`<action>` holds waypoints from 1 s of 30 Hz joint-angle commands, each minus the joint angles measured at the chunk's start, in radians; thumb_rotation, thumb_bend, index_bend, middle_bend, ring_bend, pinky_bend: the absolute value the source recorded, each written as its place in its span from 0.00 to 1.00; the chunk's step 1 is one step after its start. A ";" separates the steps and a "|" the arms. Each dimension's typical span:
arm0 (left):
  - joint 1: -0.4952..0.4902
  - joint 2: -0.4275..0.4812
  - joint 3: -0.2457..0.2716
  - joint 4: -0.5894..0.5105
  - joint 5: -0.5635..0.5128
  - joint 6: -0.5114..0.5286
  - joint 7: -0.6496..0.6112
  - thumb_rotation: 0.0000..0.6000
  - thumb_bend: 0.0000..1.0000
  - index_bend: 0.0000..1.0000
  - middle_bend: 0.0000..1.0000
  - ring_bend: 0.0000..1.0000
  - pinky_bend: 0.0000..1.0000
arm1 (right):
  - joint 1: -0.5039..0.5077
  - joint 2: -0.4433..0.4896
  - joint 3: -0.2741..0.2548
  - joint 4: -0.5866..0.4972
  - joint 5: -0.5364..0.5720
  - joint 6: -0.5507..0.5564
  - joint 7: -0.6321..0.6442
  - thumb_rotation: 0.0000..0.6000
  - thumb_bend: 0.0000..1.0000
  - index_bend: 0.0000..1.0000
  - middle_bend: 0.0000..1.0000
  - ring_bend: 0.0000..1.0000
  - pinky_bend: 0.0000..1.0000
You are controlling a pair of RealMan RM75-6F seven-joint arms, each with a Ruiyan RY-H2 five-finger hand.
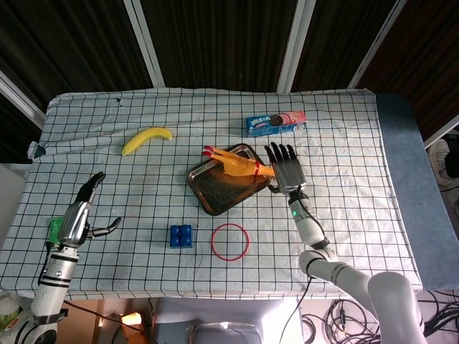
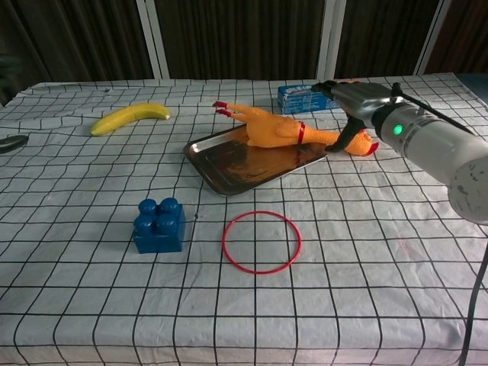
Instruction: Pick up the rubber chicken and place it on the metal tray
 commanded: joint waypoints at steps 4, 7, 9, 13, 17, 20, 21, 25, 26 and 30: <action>0.026 0.024 0.018 -0.015 0.040 0.050 0.012 1.00 0.31 0.00 0.00 0.00 0.00 | -0.064 0.143 -0.026 -0.213 -0.050 0.079 0.001 1.00 0.10 0.00 0.00 0.00 0.00; 0.060 0.078 0.060 -0.022 0.068 0.074 0.097 1.00 0.33 0.00 0.00 0.00 0.00 | -0.135 0.258 -0.062 -0.386 -0.098 0.157 0.009 1.00 0.11 0.00 0.00 0.00 0.00; 0.088 0.134 0.101 -0.044 0.062 0.064 0.198 1.00 0.33 0.00 0.00 0.00 0.00 | -0.193 0.340 -0.092 -0.508 -0.130 0.220 0.003 1.00 0.11 0.00 0.00 0.00 0.00; 0.191 0.210 0.162 -0.129 -0.029 0.115 0.506 1.00 0.34 0.00 0.00 0.00 0.00 | -0.361 0.559 -0.197 -0.771 -0.184 0.371 -0.048 1.00 0.11 0.00 0.00 0.00 0.00; 0.296 0.169 0.186 -0.119 -0.035 0.266 0.613 1.00 0.34 0.00 0.00 0.00 0.00 | -0.531 0.755 -0.316 -0.947 -0.163 0.490 -0.139 1.00 0.11 0.00 0.00 0.00 0.00; 0.347 0.131 0.207 -0.050 0.027 0.343 0.532 1.00 0.34 0.00 0.00 0.00 0.00 | -0.647 0.812 -0.376 -0.971 -0.185 0.604 -0.108 1.00 0.11 0.00 0.00 0.00 0.00; 0.360 0.120 0.214 -0.021 0.044 0.357 0.500 1.00 0.34 0.00 0.00 0.00 0.00 | -0.688 0.813 -0.391 -0.950 -0.202 0.648 -0.076 1.00 0.11 0.00 0.00 0.00 0.00; 0.373 0.116 0.228 0.007 0.091 0.370 0.496 1.00 0.35 0.00 0.00 0.00 0.00 | -0.772 0.778 -0.396 -0.862 -0.260 0.758 0.034 1.00 0.11 0.00 0.00 0.00 0.00; 0.374 0.115 0.229 0.011 0.099 0.373 0.500 1.00 0.35 0.00 0.00 0.00 0.00 | -0.781 0.773 -0.396 -0.848 -0.268 0.770 0.034 1.00 0.11 0.00 0.00 0.00 0.00; 0.378 0.114 0.223 0.014 0.119 0.377 0.503 1.00 0.35 0.00 0.00 0.00 0.00 | -0.796 0.780 -0.391 -0.835 -0.309 0.783 0.060 1.00 0.11 0.00 0.00 0.00 0.00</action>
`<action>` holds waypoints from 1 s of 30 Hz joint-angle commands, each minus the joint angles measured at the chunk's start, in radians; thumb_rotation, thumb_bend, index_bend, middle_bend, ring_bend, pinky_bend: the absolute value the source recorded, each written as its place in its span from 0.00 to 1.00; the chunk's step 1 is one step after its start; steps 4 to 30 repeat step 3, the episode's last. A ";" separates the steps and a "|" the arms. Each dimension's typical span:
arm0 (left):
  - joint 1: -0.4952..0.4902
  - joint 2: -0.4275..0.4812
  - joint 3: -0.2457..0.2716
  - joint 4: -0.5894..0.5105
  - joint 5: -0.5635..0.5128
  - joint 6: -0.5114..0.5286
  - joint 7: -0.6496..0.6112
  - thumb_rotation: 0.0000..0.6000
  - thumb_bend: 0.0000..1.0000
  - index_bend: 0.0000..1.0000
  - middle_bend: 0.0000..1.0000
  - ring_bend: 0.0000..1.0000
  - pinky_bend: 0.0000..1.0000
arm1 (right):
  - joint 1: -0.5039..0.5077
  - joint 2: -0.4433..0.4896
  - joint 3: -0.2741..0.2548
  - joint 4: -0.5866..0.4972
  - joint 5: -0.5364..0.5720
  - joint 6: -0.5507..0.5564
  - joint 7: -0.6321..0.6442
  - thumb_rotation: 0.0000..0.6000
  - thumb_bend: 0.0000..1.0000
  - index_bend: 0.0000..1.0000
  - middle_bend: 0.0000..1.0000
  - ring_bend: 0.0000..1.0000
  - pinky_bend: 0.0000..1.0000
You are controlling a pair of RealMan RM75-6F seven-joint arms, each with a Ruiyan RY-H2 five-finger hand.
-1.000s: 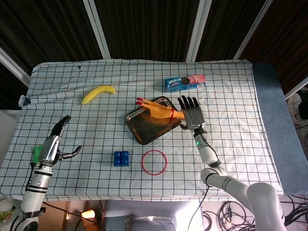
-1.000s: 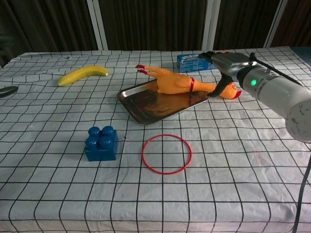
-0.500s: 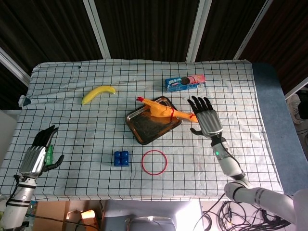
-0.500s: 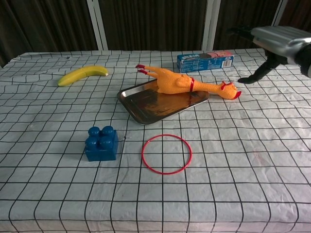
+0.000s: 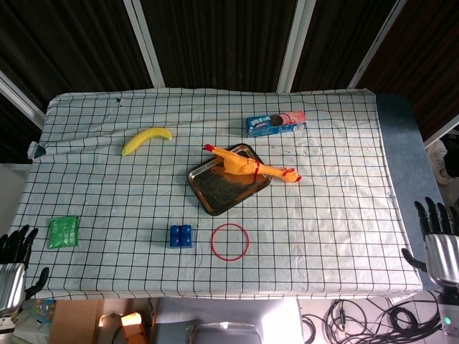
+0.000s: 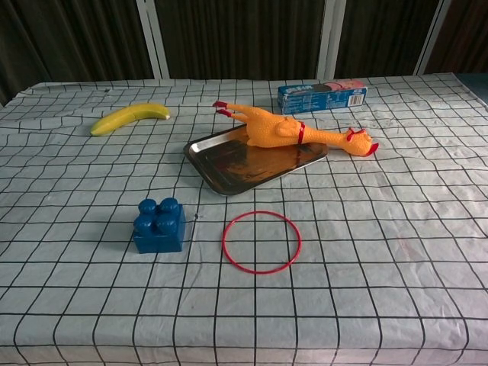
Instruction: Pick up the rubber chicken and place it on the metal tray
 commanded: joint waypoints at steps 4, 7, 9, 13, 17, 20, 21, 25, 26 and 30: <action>0.025 -0.007 0.011 0.021 0.045 0.017 0.002 1.00 0.35 0.00 0.00 0.00 0.00 | -0.029 0.008 0.000 0.020 -0.030 -0.004 0.039 1.00 0.11 0.00 0.00 0.00 0.00; 0.025 -0.007 0.011 0.021 0.045 0.017 0.002 1.00 0.35 0.00 0.00 0.00 0.00 | -0.029 0.008 0.000 0.020 -0.030 -0.004 0.039 1.00 0.11 0.00 0.00 0.00 0.00; 0.025 -0.007 0.011 0.021 0.045 0.017 0.002 1.00 0.35 0.00 0.00 0.00 0.00 | -0.029 0.008 0.000 0.020 -0.030 -0.004 0.039 1.00 0.11 0.00 0.00 0.00 0.00; 0.025 -0.007 0.011 0.021 0.045 0.017 0.002 1.00 0.35 0.00 0.00 0.00 0.00 | -0.029 0.008 0.000 0.020 -0.030 -0.004 0.039 1.00 0.11 0.00 0.00 0.00 0.00; 0.025 -0.007 0.011 0.021 0.045 0.017 0.002 1.00 0.35 0.00 0.00 0.00 0.00 | -0.029 0.008 0.000 0.020 -0.030 -0.004 0.039 1.00 0.11 0.00 0.00 0.00 0.00; 0.025 -0.007 0.011 0.021 0.045 0.017 0.002 1.00 0.35 0.00 0.00 0.00 0.00 | -0.029 0.008 0.000 0.020 -0.030 -0.004 0.039 1.00 0.11 0.00 0.00 0.00 0.00; 0.025 -0.007 0.011 0.021 0.045 0.017 0.002 1.00 0.35 0.00 0.00 0.00 0.00 | -0.029 0.008 0.000 0.020 -0.030 -0.004 0.039 1.00 0.11 0.00 0.00 0.00 0.00; 0.025 -0.007 0.011 0.021 0.045 0.017 0.002 1.00 0.35 0.00 0.00 0.00 0.00 | -0.029 0.008 0.000 0.020 -0.030 -0.004 0.039 1.00 0.11 0.00 0.00 0.00 0.00; 0.025 -0.007 0.011 0.021 0.045 0.017 0.002 1.00 0.35 0.00 0.00 0.00 0.00 | -0.029 0.008 0.000 0.020 -0.030 -0.004 0.039 1.00 0.11 0.00 0.00 0.00 0.00; 0.025 -0.007 0.011 0.021 0.045 0.017 0.002 1.00 0.35 0.00 0.00 0.00 0.00 | -0.029 0.008 0.000 0.020 -0.030 -0.004 0.039 1.00 0.11 0.00 0.00 0.00 0.00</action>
